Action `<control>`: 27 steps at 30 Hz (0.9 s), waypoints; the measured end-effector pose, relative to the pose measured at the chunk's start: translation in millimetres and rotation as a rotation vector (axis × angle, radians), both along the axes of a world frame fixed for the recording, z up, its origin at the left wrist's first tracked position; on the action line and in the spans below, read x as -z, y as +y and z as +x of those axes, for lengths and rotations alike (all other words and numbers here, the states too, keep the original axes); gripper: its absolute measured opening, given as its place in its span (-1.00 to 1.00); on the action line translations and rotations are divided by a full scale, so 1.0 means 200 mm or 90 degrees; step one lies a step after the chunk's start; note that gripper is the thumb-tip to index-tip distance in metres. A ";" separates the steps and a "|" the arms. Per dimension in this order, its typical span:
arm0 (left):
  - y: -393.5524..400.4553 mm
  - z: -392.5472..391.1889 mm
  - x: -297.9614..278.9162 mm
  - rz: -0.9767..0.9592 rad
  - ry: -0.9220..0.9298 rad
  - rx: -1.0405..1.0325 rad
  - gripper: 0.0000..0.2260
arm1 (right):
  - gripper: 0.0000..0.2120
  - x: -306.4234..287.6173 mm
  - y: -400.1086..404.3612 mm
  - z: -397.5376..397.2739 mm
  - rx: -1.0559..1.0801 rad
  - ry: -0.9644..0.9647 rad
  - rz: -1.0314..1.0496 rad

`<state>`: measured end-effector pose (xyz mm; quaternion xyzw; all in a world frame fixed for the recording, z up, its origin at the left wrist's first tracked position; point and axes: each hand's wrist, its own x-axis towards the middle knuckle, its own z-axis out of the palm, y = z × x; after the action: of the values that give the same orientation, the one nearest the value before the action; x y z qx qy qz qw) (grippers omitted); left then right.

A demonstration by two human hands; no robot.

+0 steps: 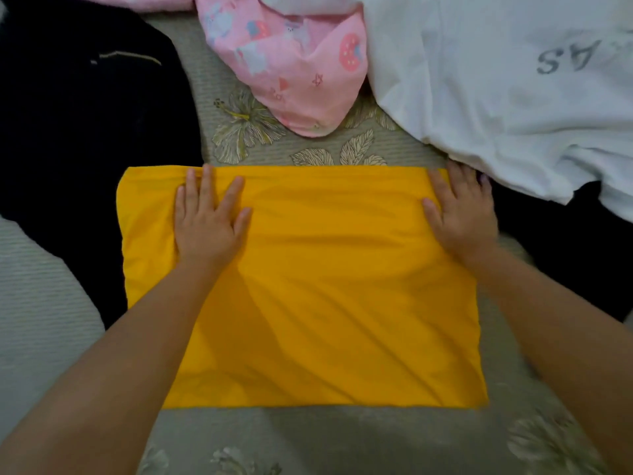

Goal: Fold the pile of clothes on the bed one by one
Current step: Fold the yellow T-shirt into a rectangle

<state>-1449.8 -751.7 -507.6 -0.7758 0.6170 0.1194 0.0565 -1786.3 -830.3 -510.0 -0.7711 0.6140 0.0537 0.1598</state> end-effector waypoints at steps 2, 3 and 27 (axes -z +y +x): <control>0.03 0.01 -0.03 0.003 -0.005 0.003 -0.47 | -0.29 -0.03 0.01 -0.04 0.006 -0.017 0.015; 0.05 0.00 -0.05 0.005 0.001 0.012 -0.48 | -0.35 -0.05 0.04 -0.04 0.007 -0.034 0.012; 1.28 -0.10 -0.19 0.201 0.043 -0.226 -0.44 | -0.60 -0.20 1.08 -0.22 0.448 -0.109 0.068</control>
<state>-1470.7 -495.2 -470.1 -0.8492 0.4461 0.2486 0.1345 -1829.5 -613.4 -469.5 -0.5051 0.8224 -0.0373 0.2589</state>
